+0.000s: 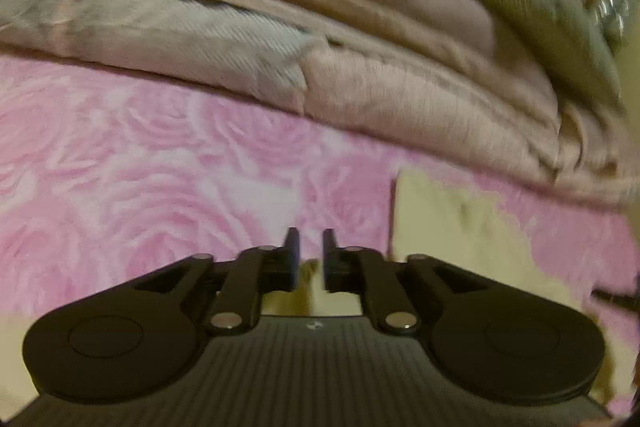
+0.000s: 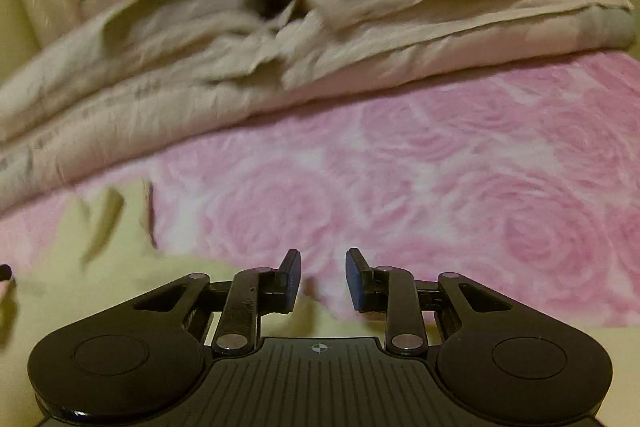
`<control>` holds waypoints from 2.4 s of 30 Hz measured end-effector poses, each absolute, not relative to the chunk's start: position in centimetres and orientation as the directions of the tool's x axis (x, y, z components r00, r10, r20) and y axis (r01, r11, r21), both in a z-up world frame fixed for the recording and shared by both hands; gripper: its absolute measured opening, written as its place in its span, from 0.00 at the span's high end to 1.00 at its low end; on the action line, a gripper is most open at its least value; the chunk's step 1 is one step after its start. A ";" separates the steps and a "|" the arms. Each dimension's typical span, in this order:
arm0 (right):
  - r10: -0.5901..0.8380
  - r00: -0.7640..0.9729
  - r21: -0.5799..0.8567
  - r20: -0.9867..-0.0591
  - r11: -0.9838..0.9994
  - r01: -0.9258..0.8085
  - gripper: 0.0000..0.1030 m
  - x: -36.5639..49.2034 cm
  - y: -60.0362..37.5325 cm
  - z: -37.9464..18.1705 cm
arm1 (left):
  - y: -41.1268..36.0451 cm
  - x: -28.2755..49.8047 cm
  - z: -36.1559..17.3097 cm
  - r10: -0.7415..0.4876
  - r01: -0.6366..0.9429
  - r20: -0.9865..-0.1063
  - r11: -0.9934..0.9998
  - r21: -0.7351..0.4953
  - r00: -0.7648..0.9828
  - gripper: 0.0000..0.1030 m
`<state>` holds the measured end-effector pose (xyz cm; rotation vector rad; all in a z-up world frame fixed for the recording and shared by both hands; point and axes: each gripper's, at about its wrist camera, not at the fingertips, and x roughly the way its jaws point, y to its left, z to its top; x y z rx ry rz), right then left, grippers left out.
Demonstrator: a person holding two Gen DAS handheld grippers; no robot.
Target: Fold clothes
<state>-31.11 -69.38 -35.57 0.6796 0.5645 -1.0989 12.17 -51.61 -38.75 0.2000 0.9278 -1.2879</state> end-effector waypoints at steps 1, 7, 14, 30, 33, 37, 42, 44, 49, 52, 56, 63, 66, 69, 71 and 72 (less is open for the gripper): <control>-0.609 0.356 0.212 -0.709 0.296 0.931 0.72 -31.9 -68.7 -35.1 | -50.6 11.8 -38.2 -0.737 0.876 -0.676 0.310 -0.370 -0.024 0.93; -0.575 0.208 0.072 -0.791 0.250 0.965 0.72 -37.4 -63.8 -37.2 | -42.8 8.1 -40.3 -0.612 0.916 -0.790 0.299 -0.269 -0.032 0.94; -0.592 0.017 0.036 -0.806 -0.021 0.999 0.71 -46.4 -59.3 -34.2 | -32.4 7.2 -35.1 -0.510 0.848 -0.852 0.499 -0.177 0.122 0.93; -0.371 0.395 0.285 -0.840 0.318 0.904 0.17 -40.0 -40.5 -13.3 | -20.9 -2.7 -13.6 -0.457 0.817 -0.882 0.549 -0.178 0.115 0.71; -0.398 0.409 0.276 -0.821 0.350 0.895 0.13 -39.2 -36.6 -10.4 | -19.1 -3.2 -10.1 -0.502 0.848 -0.856 0.501 -0.172 0.122 0.67; -0.454 0.399 0.235 -0.796 0.376 0.896 0.09 -37.0 -30.9 -7.7 | -15.6 -3.0 -6.9 -0.552 0.889 -0.823 0.434 -0.146 0.134 0.63; -0.484 0.348 0.217 -0.803 0.306 0.927 0.09 -34.8 -24.4 -6.7 | -9.8 -1.2 -5.5 -0.549 0.914 -0.822 0.394 -0.097 0.150 0.62; -0.492 0.322 0.210 -0.809 0.271 0.940 0.09 -34.1 -21.8 -6.7 | -7.7 -0.7 -5.4 -0.545 0.925 -0.825 0.371 -0.079 0.148 0.62; -0.484 0.280 0.209 -0.829 0.197 0.958 0.09 -33.6 -15.6 -6.8 | -3.8 -0.2 -5.3 -0.539 0.946 -0.831 0.321 -0.051 0.138 0.62; -0.469 0.268 0.206 -0.841 0.180 0.962 0.09 -33.7 -12.7 -6.6 | -1.9 -0.6 -4.8 -0.552 0.955 -0.824 0.292 -0.051 0.125 0.62; -0.477 0.235 0.161 -0.847 0.191 0.968 0.09 -33.6 -10.1 -6.0 | -0.2 -1.3 -4.5 -0.567 0.963 -0.815 0.267 -0.044 0.120 0.60; -0.475 0.205 0.119 -0.856 0.205 0.971 0.09 -33.4 -6.9 -5.9 | 2.1 -2.6 -4.7 -0.555 0.972 -0.825 0.232 -0.028 0.109 0.60; -0.474 0.197 0.108 -0.858 0.209 0.972 0.09 -33.4 -6.0 -5.9 | 2.6 -3.0 -4.8 -0.558 0.975 -0.824 0.220 -0.027 0.103 0.60; -0.478 0.186 0.094 -0.858 0.210 0.973 0.09 -33.6 -5.3 -5.7 | 3.0 -3.3 -4.8 -0.558 0.977 -0.824 0.211 -0.023 0.101 0.60; -0.475 0.180 0.090 -0.861 0.207 0.974 0.09 -33.6 -4.8 -5.8 | 3.3 -3.6 -4.9 -0.558 0.979 -0.824 0.204 -0.019 0.100 0.60; -0.472 0.179 0.090 -0.863 0.205 0.975 0.09 -33.7 -4.7 -5.8 | 3.5 -3.7 -4.9 -0.558 0.980 -0.824 0.200 -0.018 0.099 0.59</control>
